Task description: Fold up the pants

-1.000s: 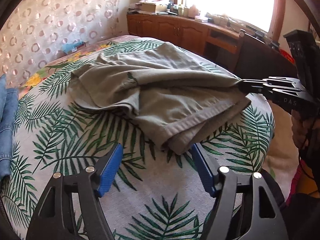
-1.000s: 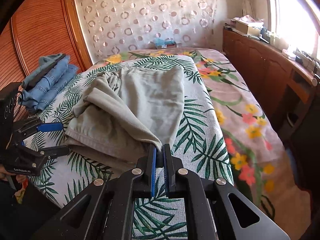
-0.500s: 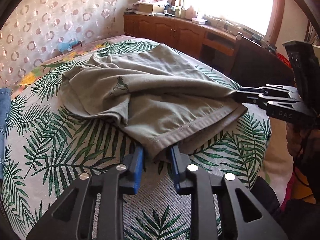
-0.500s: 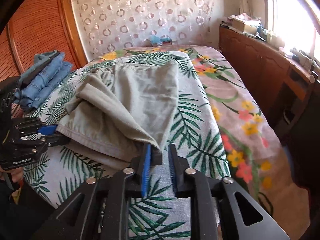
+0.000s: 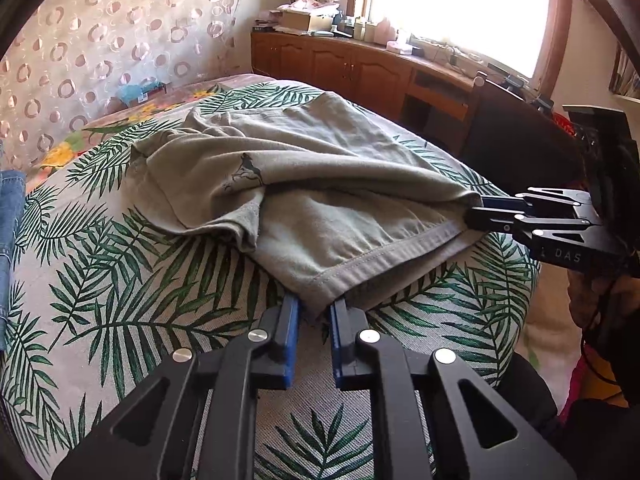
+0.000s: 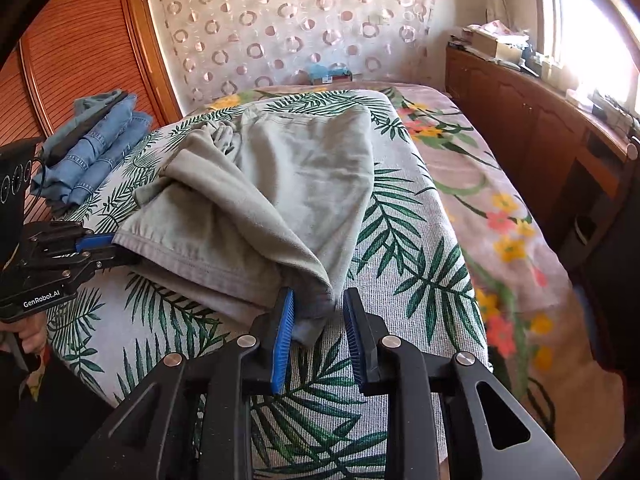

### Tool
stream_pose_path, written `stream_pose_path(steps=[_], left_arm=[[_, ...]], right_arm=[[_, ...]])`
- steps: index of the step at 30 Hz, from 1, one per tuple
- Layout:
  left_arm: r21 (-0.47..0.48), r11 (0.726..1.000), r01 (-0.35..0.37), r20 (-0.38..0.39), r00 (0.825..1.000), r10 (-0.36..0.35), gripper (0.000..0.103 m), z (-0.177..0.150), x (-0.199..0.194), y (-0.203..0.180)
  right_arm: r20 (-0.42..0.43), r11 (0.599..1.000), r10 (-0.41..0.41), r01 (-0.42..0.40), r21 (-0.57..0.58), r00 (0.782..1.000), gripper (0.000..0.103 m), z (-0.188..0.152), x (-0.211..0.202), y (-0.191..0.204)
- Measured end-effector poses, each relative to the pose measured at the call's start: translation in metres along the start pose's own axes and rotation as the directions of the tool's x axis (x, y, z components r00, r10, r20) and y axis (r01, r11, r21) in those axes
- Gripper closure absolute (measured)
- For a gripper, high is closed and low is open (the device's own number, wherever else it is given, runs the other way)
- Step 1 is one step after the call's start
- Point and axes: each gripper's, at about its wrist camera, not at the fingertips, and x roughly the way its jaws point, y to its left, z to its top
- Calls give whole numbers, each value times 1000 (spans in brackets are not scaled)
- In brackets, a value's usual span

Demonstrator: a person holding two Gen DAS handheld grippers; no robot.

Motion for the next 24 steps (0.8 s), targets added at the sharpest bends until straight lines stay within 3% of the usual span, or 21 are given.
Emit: stream_pose_path(steps=[2, 4, 19, 24], left_arm=[[1, 1000, -1, 5, 1000, 1, 90, 0, -1, 0], [6, 1000, -11, 11, 1000, 11, 92, -1, -3, -2], [-3, 999, -33, 56, 998, 33, 96, -15, -37, 2], [1, 998, -60, 49, 997, 60, 97, -14, -36, 4]], right_arm=[[-3, 1000, 26, -26, -4, 1000, 90, -1, -1, 1], [0, 999, 30, -30, -13, 1000, 93, -3, -4, 4], [29, 995, 97, -96, -9, 995, 94, -15, -29, 11], [21, 997, 71, -71, -22, 997, 94, -17, -25, 10]])
